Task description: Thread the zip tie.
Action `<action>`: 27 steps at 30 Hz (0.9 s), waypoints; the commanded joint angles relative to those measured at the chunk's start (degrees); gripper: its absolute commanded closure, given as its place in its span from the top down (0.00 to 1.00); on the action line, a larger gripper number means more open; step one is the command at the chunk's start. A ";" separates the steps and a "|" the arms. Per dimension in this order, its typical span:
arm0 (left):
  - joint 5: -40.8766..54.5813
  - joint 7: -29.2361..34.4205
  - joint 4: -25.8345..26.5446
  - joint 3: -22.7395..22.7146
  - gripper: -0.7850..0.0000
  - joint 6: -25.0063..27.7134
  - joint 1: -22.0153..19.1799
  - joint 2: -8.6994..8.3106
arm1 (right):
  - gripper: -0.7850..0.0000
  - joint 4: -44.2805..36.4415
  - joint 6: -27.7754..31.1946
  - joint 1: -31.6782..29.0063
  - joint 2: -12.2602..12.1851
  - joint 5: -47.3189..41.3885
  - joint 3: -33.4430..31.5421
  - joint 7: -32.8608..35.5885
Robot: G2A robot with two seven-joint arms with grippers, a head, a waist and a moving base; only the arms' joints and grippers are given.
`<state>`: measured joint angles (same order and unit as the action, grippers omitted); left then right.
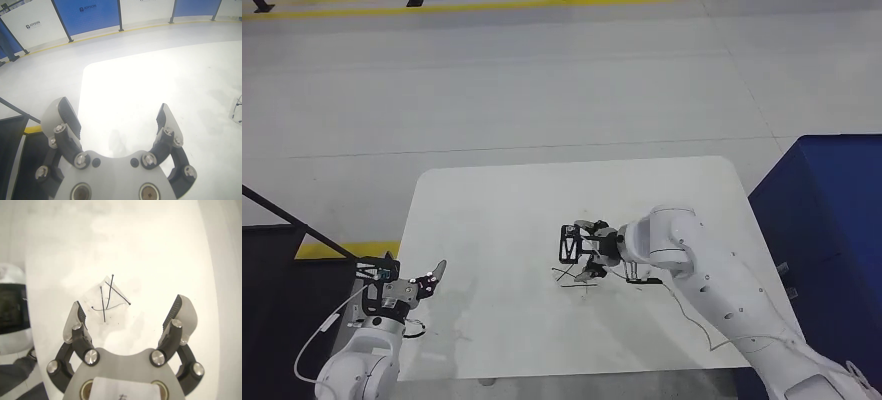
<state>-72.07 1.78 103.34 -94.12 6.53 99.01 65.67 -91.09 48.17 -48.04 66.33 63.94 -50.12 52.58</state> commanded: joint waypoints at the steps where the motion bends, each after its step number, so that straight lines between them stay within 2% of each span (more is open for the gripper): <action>1: 0.00 0.00 0.00 0.00 1.00 0.00 0.00 0.00 | 0.96 1.12 0.60 0.31 0.35 4.63 2.17 -2.44; 2: 0.00 0.00 0.00 0.00 1.00 0.00 0.00 0.00 | 0.76 1.74 0.69 0.36 0.52 5.49 3.05 -3.30; 4: 0.00 0.00 0.00 0.00 1.00 0.00 0.00 0.00 | 0.47 3.57 0.46 0.59 0.83 5.82 4.09 -5.07; 5: 0.00 0.00 0.00 0.00 1.00 0.00 0.00 0.00 | 0.45 4.51 0.83 0.68 0.99 5.01 4.48 -6.24; 7: 0.00 0.00 0.00 0.00 1.00 0.00 0.00 0.00 | 0.30 6.52 1.63 1.22 1.27 3.96 5.26 -7.22; 12: 0.00 0.00 0.00 0.00 1.00 0.00 0.00 0.00 | 0.00 9.39 1.17 2.49 1.94 2.00 6.86 -6.99; 27: 0.00 0.00 0.00 0.00 1.00 0.00 0.00 0.00 | 0.02 13.57 -1.06 4.06 3.44 -0.47 10.83 -5.51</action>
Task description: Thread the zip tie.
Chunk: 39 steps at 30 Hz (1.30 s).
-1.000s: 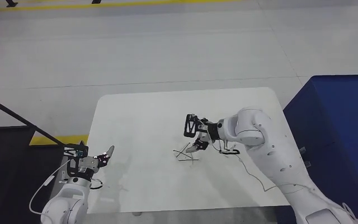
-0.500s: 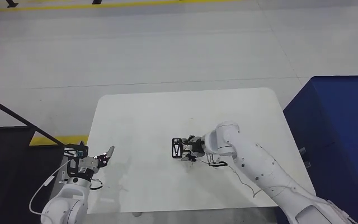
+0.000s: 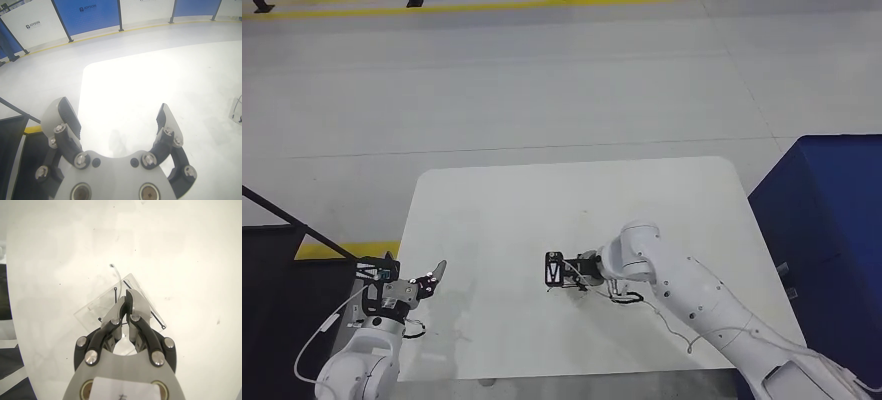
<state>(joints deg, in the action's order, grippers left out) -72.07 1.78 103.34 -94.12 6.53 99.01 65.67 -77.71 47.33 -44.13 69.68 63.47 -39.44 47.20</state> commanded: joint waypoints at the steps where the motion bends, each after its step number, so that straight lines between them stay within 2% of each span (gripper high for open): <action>1: 0.00 0.00 0.00 0.00 1.00 0.00 0.00 0.00 | 0.04 0.27 -0.35 0.21 0.17 -0.08 0.27 -0.38; 8: 0.00 0.00 0.00 0.00 1.00 0.00 0.00 0.00 | 0.09 -0.32 -0.63 0.24 0.05 0.35 -0.04 -0.69; 11: 0.00 0.00 0.00 0.00 1.00 0.00 0.00 0.00 | 0.16 -1.18 -0.20 -0.05 -0.24 1.16 -0.29 0.00; 16: 0.00 0.00 0.00 0.00 1.00 0.00 0.00 0.00 | 0.15 -1.53 0.54 -0.43 -0.33 0.54 0.02 0.94; 20: 0.00 0.00 0.00 0.00 1.00 0.00 0.00 0.00 | 0.23 -1.06 1.02 -0.09 -0.06 -0.10 0.92 1.52; 26: 0.00 0.00 0.00 0.00 1.00 0.00 0.00 0.00 | 0.26 0.57 1.08 1.04 0.51 -0.91 2.08 1.58; 33: 0.00 0.00 0.00 0.00 1.00 0.00 0.00 0.00 | 0.20 3.71 0.92 2.54 1.42 -1.65 3.78 1.67; 36: 0.00 0.00 0.00 0.00 1.00 0.00 0.00 0.00 | 0.11 4.76 0.91 3.10 1.82 -1.90 4.47 1.44; 37: 0.00 0.00 0.00 0.00 1.00 0.00 0.00 0.00 | 0.01 5.02 0.91 3.25 1.92 -1.93 4.64 1.35; 39: 0.00 0.00 0.00 0.00 1.00 0.00 0.00 0.00 | 0.00 5.48 0.93 3.40 2.04 -2.11 4.79 1.04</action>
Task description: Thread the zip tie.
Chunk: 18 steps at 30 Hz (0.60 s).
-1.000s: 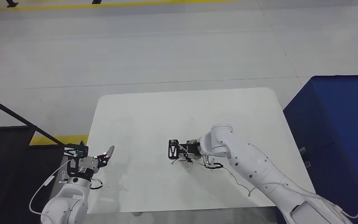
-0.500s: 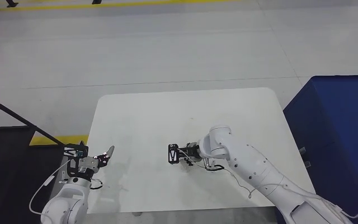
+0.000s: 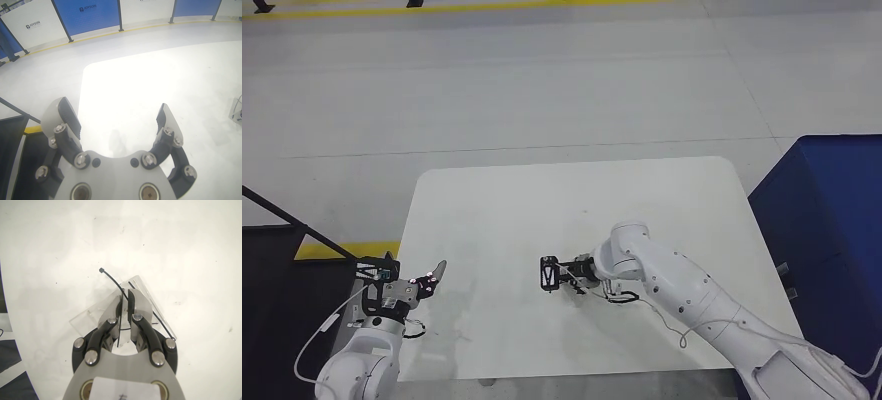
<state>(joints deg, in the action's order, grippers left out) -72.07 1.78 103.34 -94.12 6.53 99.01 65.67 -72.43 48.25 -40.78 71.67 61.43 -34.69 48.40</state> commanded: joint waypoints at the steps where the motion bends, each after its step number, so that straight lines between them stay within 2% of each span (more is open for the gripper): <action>1: 0.00 0.00 0.00 0.00 1.00 0.00 0.00 0.00 | 0.00 0.32 -0.04 0.08 0.06 -0.12 0.00 -0.41; 7: 0.00 0.00 0.00 0.00 1.00 0.00 0.00 0.00 | 0.00 -2.22 0.54 -1.04 -0.91 -0.66 -2.04 -0.99; 14: 0.00 0.00 0.00 0.00 1.00 0.00 0.00 0.00 | 0.00 -11.73 1.83 -6.67 -4.38 -1.22 -8.72 1.25; 18: 0.00 0.00 0.00 0.00 1.00 0.00 0.00 0.00 | 0.00 -14.77 0.36 -9.45 -5.80 0.08 -11.51 3.48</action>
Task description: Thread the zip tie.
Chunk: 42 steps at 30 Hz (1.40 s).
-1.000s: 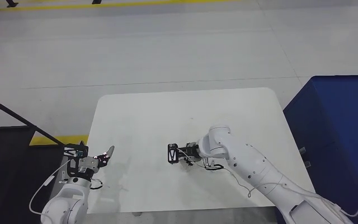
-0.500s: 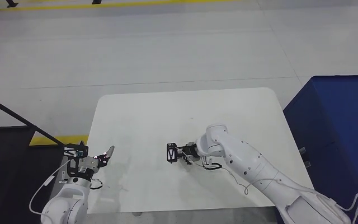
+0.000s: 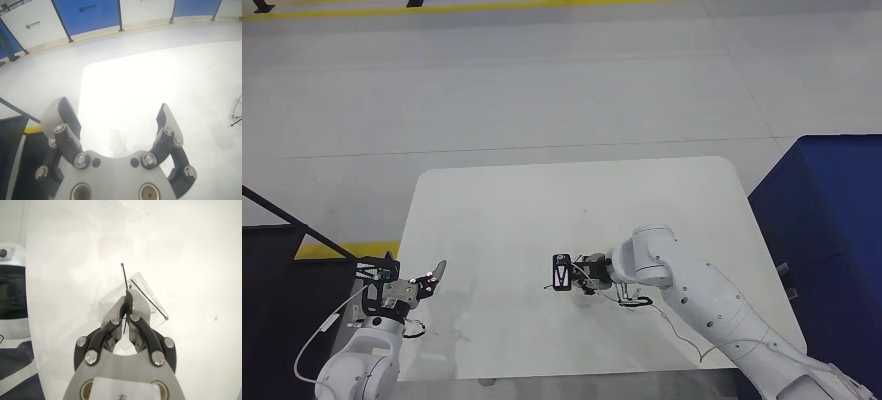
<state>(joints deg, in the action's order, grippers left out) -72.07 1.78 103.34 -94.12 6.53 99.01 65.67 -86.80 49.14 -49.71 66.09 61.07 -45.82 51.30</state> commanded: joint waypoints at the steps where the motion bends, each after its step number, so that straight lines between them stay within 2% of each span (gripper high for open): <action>1: 0.00 0.00 0.00 0.00 1.00 0.00 0.00 0.00 | 0.06 -0.65 -0.76 -0.86 -0.33 0.60 -0.42 0.81; 2: 0.00 0.00 0.00 0.00 1.00 0.00 0.00 0.00 | 0.16 -0.79 -0.61 -1.00 -0.36 0.57 -0.30 0.65; 3: 0.00 0.00 0.00 0.00 1.00 0.00 0.00 0.00 | 0.18 -0.56 -0.50 -0.95 -0.34 0.51 -0.10 0.42; 5: 0.00 0.00 0.00 0.00 1.00 0.00 0.00 0.00 | 0.33 0.18 -0.47 -0.46 -0.11 0.44 0.71 -0.05; 11: 0.00 0.00 0.00 0.00 1.00 0.00 0.00 0.00 | 0.35 3.22 -0.74 2.15 1.04 0.60 3.82 -1.50; 28: 0.00 0.00 0.00 0.00 1.00 0.00 0.00 0.00 | 0.27 12.61 -1.06 8.47 4.50 -0.57 10.81 -3.25; 31: 0.00 0.00 0.00 0.00 1.00 0.00 0.00 0.00 | 0.21 13.49 -1.22 8.92 4.88 -0.59 11.43 -3.75; 34: 0.00 0.00 0.00 0.00 1.00 0.00 0.00 0.00 | 0.00 14.18 -1.24 9.24 5.17 -0.61 11.86 -4.13; 42: 0.00 0.00 0.00 0.00 1.00 0.00 0.00 0.00 | 0.00 14.16 -1.28 9.04 5.21 -0.63 11.73 -5.06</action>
<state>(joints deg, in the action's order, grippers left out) -72.07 1.78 103.34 -94.12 6.53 99.01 65.67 -72.45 47.79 -40.56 71.40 60.51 -33.87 46.33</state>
